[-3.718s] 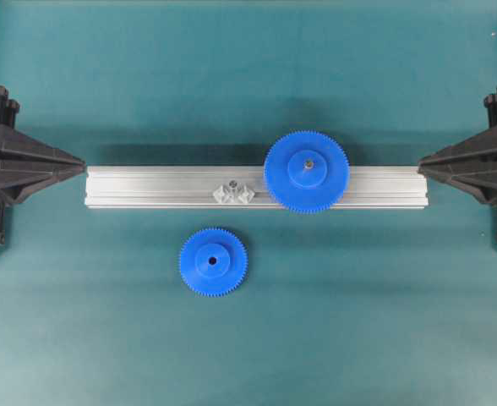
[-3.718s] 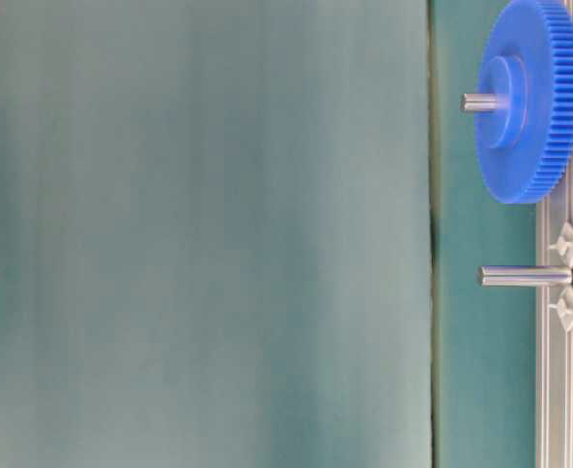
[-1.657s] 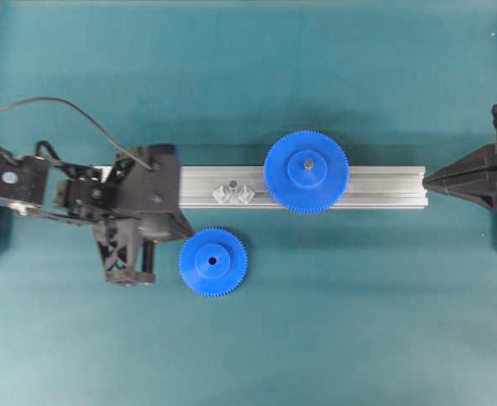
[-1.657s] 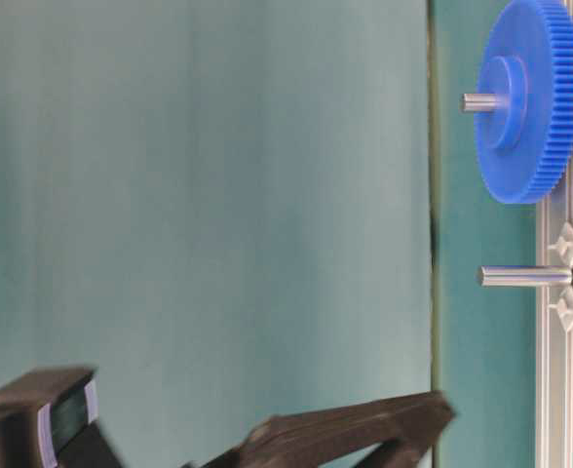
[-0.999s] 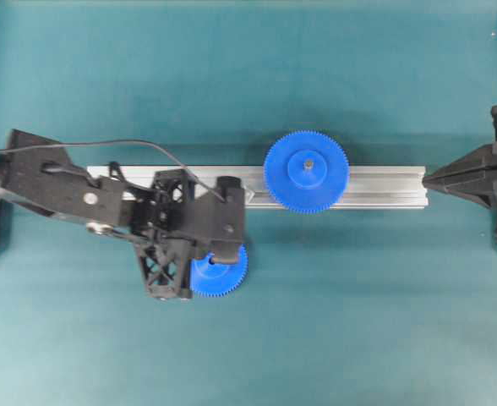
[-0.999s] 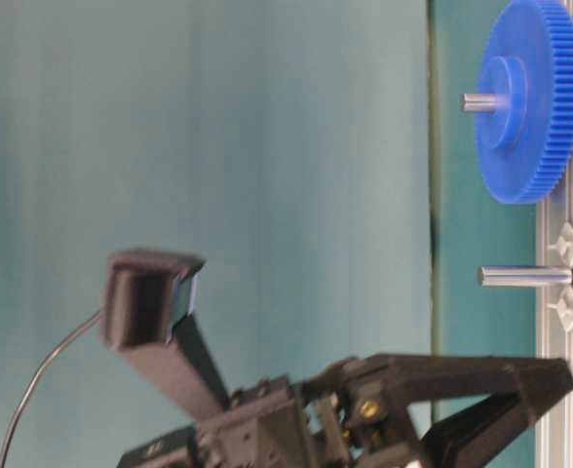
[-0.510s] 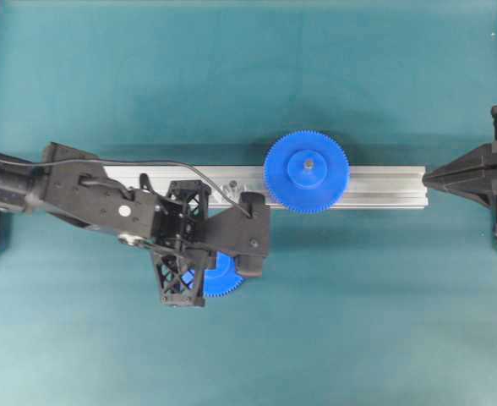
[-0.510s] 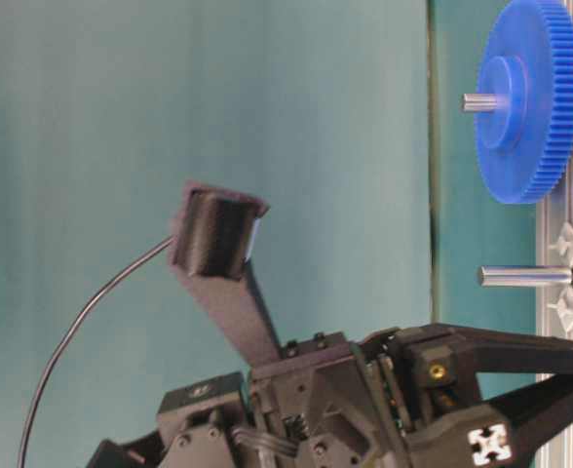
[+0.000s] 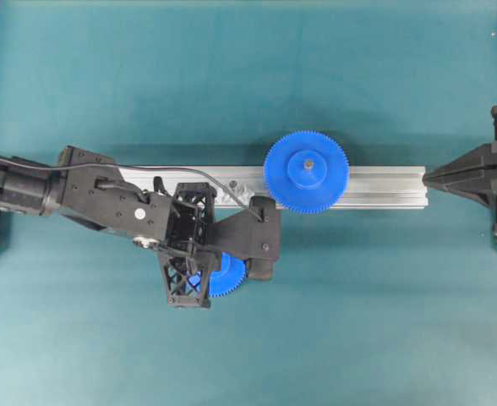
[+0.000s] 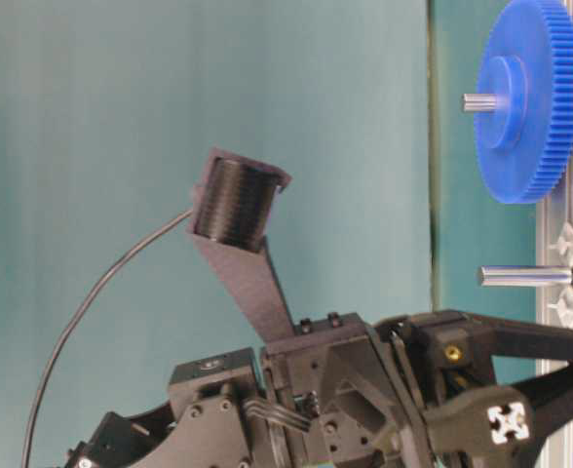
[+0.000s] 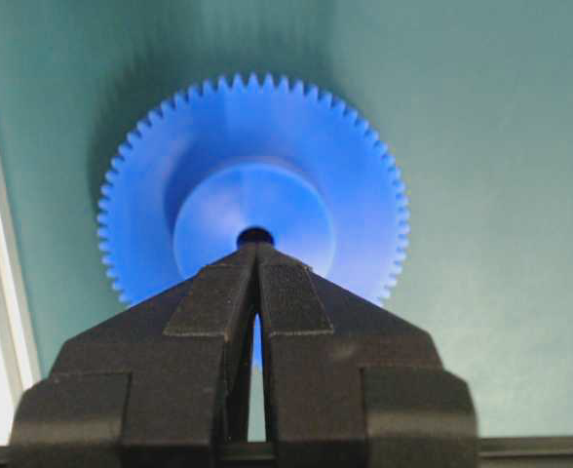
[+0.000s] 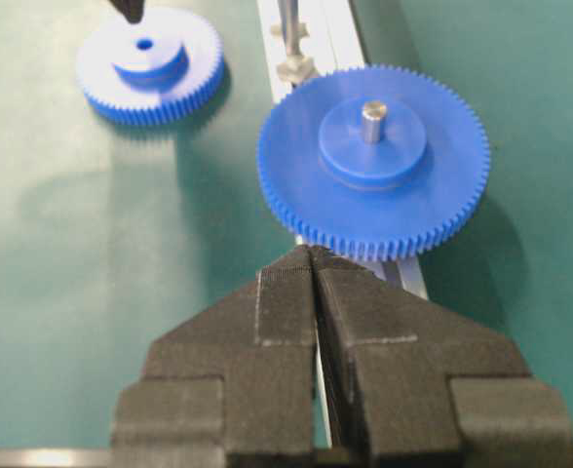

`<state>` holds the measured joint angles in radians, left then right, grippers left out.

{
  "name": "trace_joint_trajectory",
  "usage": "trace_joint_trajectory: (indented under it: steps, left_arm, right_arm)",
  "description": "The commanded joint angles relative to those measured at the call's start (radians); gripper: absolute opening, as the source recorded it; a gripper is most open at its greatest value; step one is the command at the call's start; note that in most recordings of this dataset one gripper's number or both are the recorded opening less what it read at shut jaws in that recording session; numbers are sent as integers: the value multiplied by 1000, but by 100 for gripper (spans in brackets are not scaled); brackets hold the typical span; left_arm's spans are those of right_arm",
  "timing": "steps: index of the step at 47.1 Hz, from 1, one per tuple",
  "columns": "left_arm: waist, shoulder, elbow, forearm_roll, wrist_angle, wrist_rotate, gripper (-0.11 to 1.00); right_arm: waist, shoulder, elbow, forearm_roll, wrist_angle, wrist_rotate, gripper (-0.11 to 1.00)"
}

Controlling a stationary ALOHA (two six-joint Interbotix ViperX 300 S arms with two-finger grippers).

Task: Find the location of the shaft and insert the small gear.
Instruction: 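Lower the open left gripper around the blue gear's hub, then close the left gripper on the blue gear hub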

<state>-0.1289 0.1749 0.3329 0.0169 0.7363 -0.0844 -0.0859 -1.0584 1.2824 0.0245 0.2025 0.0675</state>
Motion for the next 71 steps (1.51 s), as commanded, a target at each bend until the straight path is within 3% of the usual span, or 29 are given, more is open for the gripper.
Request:
trace_joint_trajectory:
  steps: [1, 16, 22, 27, 36, 40, 71]
  left_arm:
    - [-8, -17, -26, 3, -8, -2, 0]
    - [-8, -5, -29, 3, -5, -5, 1]
    - [-8, -3, -31, 3, -5, -12, 8]
    - [-8, -3, -35, 3, -6, -26, 28]
    - [-8, 3, -31, 3, -8, -32, 81]
    - [-6, 8, -34, 3, -8, -29, 93]
    - [-3, 54, -49, 3, -3, -28, 92]
  right_arm:
    - [-5, 6, -8, 0, -11, 8, 3]
    - [-5, 5, -5, 0, -11, 8, 3]
    - [-3, -2, -5, 0, -11, 8, 3]
    - [-5, -11, -5, 0, -5, 8, 3]
    - [-5, -18, -2, 0, -2, 8, 3]
    - [-3, -20, 0, 0, -2, 9, 3]
    - [-5, -20, 8, 0, -2, 9, 3]
